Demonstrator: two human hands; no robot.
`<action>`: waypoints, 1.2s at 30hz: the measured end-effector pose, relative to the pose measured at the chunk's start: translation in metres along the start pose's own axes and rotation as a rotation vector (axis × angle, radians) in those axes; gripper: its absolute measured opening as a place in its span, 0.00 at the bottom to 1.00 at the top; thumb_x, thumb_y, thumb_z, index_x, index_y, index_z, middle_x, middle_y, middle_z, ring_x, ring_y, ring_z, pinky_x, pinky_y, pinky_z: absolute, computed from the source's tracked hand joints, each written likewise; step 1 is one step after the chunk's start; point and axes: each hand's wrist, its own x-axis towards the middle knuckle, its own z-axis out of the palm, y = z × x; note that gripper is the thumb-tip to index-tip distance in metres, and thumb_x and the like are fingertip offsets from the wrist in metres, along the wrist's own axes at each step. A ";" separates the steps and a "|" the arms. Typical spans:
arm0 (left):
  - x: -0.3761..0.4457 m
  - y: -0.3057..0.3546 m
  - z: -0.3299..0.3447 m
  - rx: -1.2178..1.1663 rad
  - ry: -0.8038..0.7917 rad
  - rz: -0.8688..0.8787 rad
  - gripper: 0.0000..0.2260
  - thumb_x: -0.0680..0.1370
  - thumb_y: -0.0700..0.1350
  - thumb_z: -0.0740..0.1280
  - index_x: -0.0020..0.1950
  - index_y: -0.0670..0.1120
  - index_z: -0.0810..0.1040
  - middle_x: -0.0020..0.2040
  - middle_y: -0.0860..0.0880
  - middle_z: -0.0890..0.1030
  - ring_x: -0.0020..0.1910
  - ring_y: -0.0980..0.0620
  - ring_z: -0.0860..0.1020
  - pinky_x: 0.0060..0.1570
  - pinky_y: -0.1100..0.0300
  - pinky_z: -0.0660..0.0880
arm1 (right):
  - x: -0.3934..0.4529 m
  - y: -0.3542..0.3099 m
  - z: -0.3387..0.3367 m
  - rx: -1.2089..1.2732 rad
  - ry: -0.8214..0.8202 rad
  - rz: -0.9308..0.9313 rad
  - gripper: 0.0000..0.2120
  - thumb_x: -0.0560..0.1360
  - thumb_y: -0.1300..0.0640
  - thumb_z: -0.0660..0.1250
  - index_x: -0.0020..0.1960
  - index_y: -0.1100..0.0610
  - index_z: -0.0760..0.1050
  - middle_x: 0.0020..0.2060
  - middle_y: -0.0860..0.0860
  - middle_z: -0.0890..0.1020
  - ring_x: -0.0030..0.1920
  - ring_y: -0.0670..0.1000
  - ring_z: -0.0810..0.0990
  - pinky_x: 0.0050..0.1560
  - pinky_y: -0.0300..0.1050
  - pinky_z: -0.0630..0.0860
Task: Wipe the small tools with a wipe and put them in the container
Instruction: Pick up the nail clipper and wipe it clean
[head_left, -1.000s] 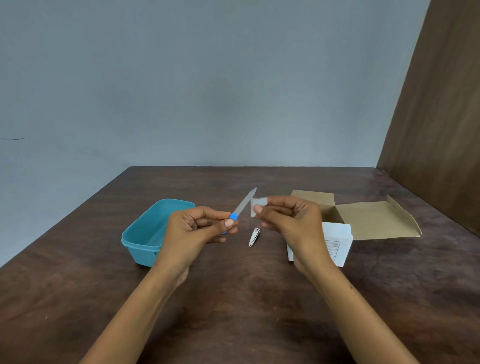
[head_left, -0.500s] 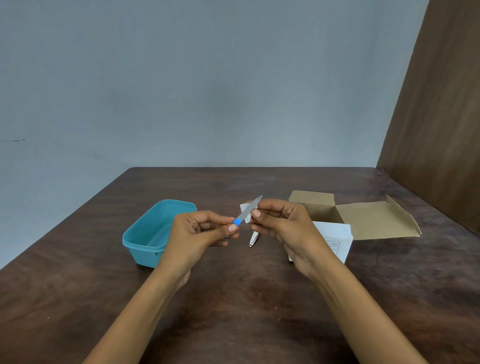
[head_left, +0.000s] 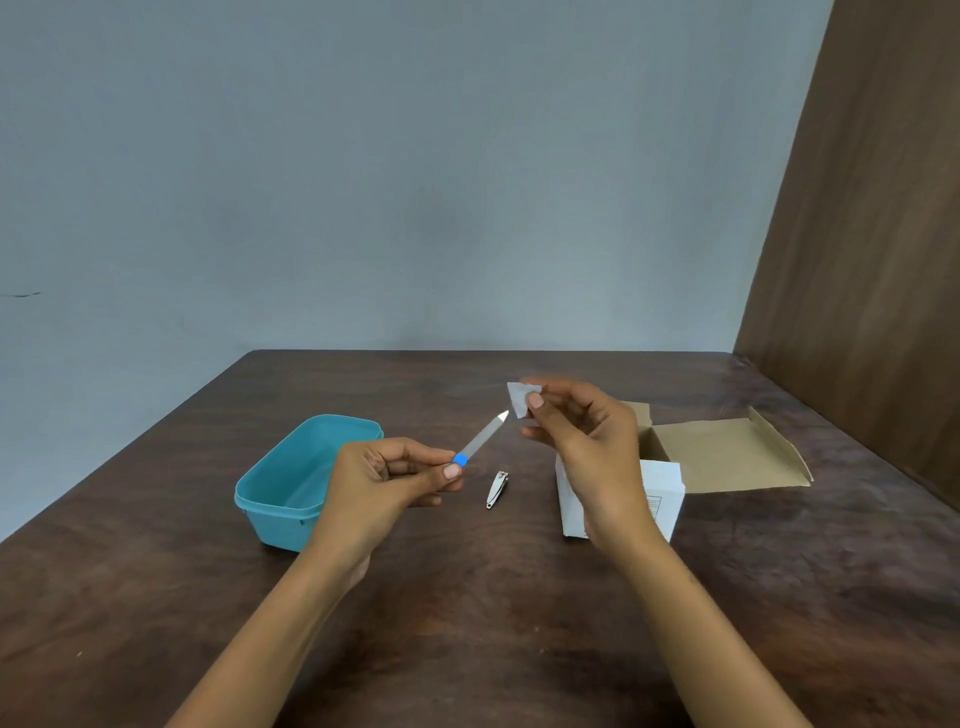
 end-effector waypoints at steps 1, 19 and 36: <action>0.000 0.000 0.001 -0.005 0.002 -0.003 0.06 0.69 0.35 0.73 0.44 0.40 0.84 0.38 0.45 0.86 0.39 0.51 0.85 0.35 0.65 0.80 | -0.001 0.001 0.000 -0.151 0.037 -0.152 0.09 0.74 0.65 0.68 0.45 0.53 0.81 0.40 0.49 0.84 0.40 0.46 0.82 0.42 0.39 0.79; -0.001 0.000 0.001 0.002 -0.036 -0.015 0.05 0.68 0.33 0.74 0.42 0.39 0.84 0.36 0.43 0.85 0.37 0.50 0.85 0.34 0.64 0.80 | -0.005 0.031 0.005 -0.807 -0.096 -0.538 0.06 0.68 0.62 0.70 0.44 0.57 0.83 0.38 0.51 0.81 0.33 0.47 0.79 0.34 0.42 0.78; 0.004 0.008 -0.008 0.069 0.072 -0.013 0.05 0.69 0.34 0.73 0.44 0.38 0.83 0.37 0.43 0.85 0.37 0.52 0.85 0.34 0.66 0.79 | -0.009 0.030 0.008 -0.799 -0.075 -0.462 0.03 0.71 0.61 0.69 0.44 0.57 0.82 0.40 0.49 0.79 0.35 0.45 0.77 0.34 0.34 0.73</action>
